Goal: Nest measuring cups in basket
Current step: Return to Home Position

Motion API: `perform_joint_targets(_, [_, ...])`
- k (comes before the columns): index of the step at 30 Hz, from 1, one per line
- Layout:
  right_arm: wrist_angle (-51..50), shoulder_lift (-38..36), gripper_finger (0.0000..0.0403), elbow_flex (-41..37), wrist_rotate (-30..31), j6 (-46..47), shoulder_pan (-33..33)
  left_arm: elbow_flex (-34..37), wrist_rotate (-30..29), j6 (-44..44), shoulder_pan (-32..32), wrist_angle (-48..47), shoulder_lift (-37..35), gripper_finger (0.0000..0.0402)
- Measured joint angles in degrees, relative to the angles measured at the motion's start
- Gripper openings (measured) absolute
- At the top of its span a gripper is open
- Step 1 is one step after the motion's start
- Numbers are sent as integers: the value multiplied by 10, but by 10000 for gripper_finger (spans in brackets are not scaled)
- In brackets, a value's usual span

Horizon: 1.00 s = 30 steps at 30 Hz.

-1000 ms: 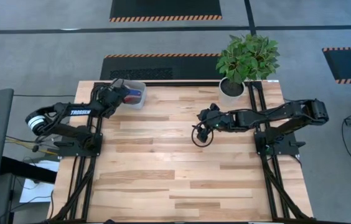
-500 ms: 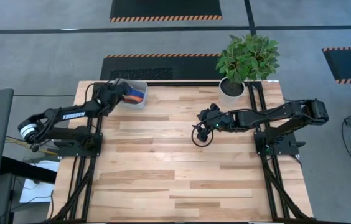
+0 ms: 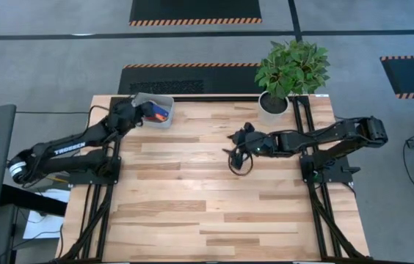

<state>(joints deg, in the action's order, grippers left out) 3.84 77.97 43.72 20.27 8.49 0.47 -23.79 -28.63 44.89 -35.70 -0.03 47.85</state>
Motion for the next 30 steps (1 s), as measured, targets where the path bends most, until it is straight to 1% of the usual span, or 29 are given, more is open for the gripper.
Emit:
perform_joint_targets(3, [67, 0, 291, 0, -10, -42, 39, 3, -40, -63, 100, 18, -31, 185])
perform_joint_targets(7, [126, 0, 291, 0, -9, -98, 86, 34, -92, -122, 258, 114, -33, 185])
perform_joint_targets(10, [161, 0, 291, 0, -9, -119, 122, 54, -125, -183, 367, 221, -5, 185])
perform_joint_targets(12, [173, 0, 291, 0, -9, -130, 142, 61, -133, -251, 431, 288, 21, 185])
perform_joint_targets(13, [175, 0, 291, 0, -3, -133, 150, 61, -139, -280, 457, 317, 33, 185])
perform_joint_targets(15, [175, 0, 291, 0, 32, -137, 166, 58, -163, -341, 499, 352, 53, 185])
perform_joint_targets(17, [172, -6, 291, 0, 76, -147, 184, 49, -190, -395, 526, 366, 63, 185])
perform_joint_targets(19, [173, -16, 291, 0, 104, -152, 196, 44, -205, -444, 534, 371, 66, 185])
perform_joint_targets(21, [159, -33, 291, 0, 109, -155, 204, 44, -207, -453, 537, 368, 66, 185])
perform_joint_targets(22, [153, -45, 291, 0, 111, -155, 207, 44, -204, -438, 537, 368, 65, 185])
perform_joint_targets(24, [133, -70, 291, 0, 113, -155, 209, 44, -175, -405, 536, 369, 61, 185])
perform_joint_targets(27, [107, -111, 291, -10, 111, -148, 209, 44, -86, -399, 520, 370, 68, 184])
perform_joint_targets(29, [137, -141, 291, -46, 96, -137, 204, 44, -32, -397, 506, 373, 87, 177])
perform_joint_targets(30, [169, -153, 291, -72, 78, -127, 198, 44, -13, -397, 499, 385, 101, 170])
